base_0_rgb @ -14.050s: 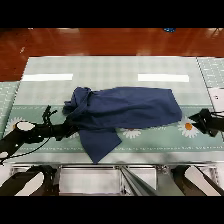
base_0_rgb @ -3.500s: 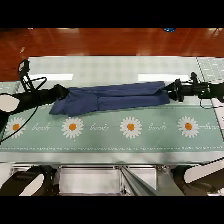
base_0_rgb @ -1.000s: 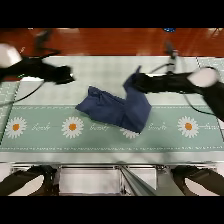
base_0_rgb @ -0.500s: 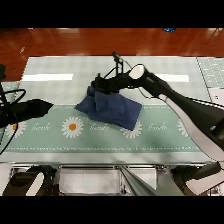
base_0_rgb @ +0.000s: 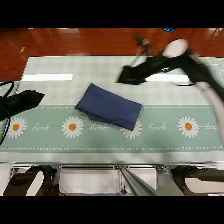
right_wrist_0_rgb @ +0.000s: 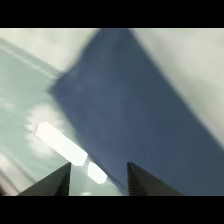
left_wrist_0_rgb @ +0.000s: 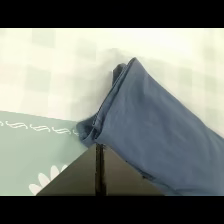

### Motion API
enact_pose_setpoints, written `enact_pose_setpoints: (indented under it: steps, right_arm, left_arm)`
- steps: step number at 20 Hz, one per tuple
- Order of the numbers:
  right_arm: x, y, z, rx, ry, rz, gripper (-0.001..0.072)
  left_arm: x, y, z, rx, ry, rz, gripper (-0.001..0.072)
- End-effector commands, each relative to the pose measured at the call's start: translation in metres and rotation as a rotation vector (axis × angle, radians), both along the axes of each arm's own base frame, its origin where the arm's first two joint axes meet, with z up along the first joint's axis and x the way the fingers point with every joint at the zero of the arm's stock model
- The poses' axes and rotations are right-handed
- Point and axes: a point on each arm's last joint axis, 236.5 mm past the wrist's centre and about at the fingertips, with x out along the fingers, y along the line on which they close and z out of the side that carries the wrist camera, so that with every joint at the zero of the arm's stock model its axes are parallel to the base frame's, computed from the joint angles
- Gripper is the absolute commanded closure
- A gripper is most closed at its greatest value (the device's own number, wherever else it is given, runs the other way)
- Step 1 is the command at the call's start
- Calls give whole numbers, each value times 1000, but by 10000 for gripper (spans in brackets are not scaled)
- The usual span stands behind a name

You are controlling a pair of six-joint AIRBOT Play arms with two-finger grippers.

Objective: Fold the shirts.

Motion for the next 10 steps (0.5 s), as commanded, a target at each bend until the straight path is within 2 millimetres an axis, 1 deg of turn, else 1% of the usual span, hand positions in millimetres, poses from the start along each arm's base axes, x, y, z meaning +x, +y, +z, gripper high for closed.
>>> enact_pose_setpoints:
  steps: [1,2,3,4,5,6,8,9,10]
  right_arm:
    - [-28,-158,19,-352,-79,-266,304]
    - [-37,-187,14,-362,-98,-404,304]
    - [-46,-204,2,-338,-101,-520,304]
    - [-57,-212,-18,-292,-88,-617,304]
    - [-68,-212,-40,-239,-55,-677,304]
    - [-79,-204,-64,-172,4,-712,304]
    - [-99,-178,-106,-87,128,-680,294]
    - [-107,-160,-122,-41,189,-643,293]
    - [-112,-146,-135,-7,237,-609,293]
  left_arm:
    - [-6,-2,-4,-26,41,-6,691]
    - [-10,-5,-8,-28,62,-19,691]
    - [-13,-8,-12,-27,77,-33,691]
    - [-15,-11,-15,-27,86,-44,691]
    - [-17,-14,-19,-28,94,-54,691]
    - [-18,-17,-23,-29,103,-63,691]
    - [-22,-23,-32,-35,122,-81,691]
    - [-25,-26,-37,-41,135,-88,691]
    - [-27,-28,-42,-42,148,-96,691]
